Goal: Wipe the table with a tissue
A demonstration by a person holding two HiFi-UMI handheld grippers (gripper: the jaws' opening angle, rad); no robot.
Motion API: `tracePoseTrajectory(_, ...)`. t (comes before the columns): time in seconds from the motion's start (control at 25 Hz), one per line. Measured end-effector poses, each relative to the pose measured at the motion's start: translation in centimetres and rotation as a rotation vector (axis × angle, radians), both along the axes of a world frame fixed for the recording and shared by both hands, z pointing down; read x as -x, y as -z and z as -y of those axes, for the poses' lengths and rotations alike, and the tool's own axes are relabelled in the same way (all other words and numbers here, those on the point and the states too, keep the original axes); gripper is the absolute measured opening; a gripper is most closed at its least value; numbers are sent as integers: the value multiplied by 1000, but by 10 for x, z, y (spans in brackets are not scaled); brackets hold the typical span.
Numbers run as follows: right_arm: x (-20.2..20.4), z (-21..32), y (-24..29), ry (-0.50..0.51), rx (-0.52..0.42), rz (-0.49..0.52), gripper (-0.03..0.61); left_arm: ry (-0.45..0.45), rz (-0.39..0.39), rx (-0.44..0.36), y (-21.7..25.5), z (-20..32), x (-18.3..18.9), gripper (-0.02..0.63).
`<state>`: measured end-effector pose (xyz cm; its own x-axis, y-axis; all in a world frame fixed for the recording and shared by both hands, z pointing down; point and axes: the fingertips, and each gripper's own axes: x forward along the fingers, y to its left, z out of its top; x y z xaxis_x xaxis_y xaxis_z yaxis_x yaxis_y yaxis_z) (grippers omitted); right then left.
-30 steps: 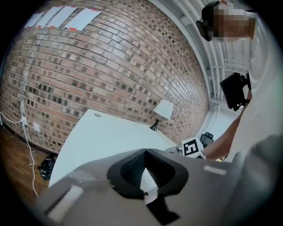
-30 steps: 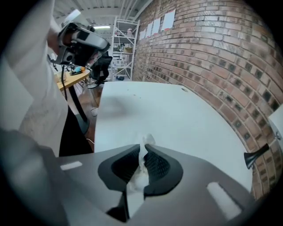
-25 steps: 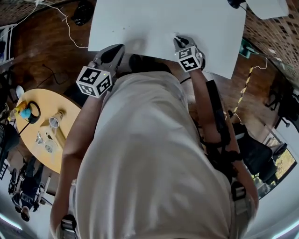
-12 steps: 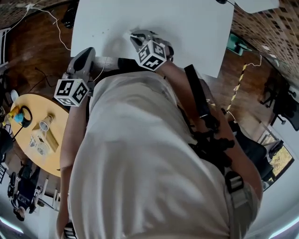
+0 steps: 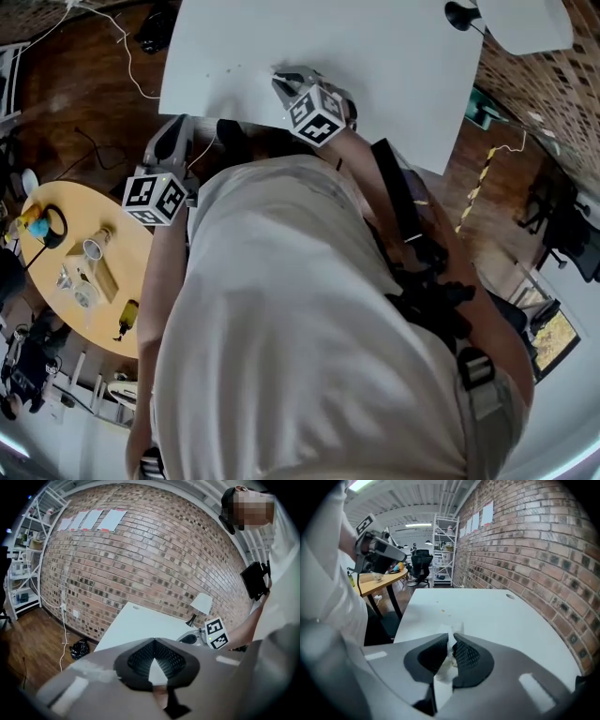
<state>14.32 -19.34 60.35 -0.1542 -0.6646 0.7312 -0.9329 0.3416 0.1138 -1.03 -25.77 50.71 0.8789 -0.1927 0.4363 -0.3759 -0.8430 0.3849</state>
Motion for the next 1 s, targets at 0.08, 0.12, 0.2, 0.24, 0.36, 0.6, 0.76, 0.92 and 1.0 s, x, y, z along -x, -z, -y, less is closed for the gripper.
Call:
tracePoseTrajectory(0.08, -11, 5, -3, -79, 12, 44, 34, -19, -7, 8, -2, 3, 0, 5)
tracePoseTrajectory(0.12, -16, 8, -5, -122, 17, 64, 34, -26, -10, 9, -3, 7, 1, 5)
tracePoseTrajectory(0.2, -29, 19, -7, -186, 25, 90, 34, -11, -14, 11, -3, 15, 9, 5)
tracePoseTrajectory(0.24, -36, 24, -8, -207, 28, 94, 34, 4, -16, 13, -3, 19, 13, 5)
tracePoseTrajectory(0.36, -46, 37, -8, -256, 37, 95, 34, 4, -24, 21, -4, 29, 23, 5)
tracePoseTrajectory(0.6, -28, 75, -28, -301, 54, 125, 34, 24, -15, 44, -10, 47, 53, 5)
tracePoseTrajectory(0.76, -20, 82, -34, -317, 76, -27, 34, 39, -2, 52, -13, 58, 69, 5)
tracePoseTrajectory(0.92, -3, 85, -37, -272, 92, -113, 32, 32, 3, 56, -16, 69, 75, 5)
tracePoseTrajectory(1.0, 13, 93, -37, -228, 97, -131, 32, 22, -1, 52, -13, 73, 74, 5)
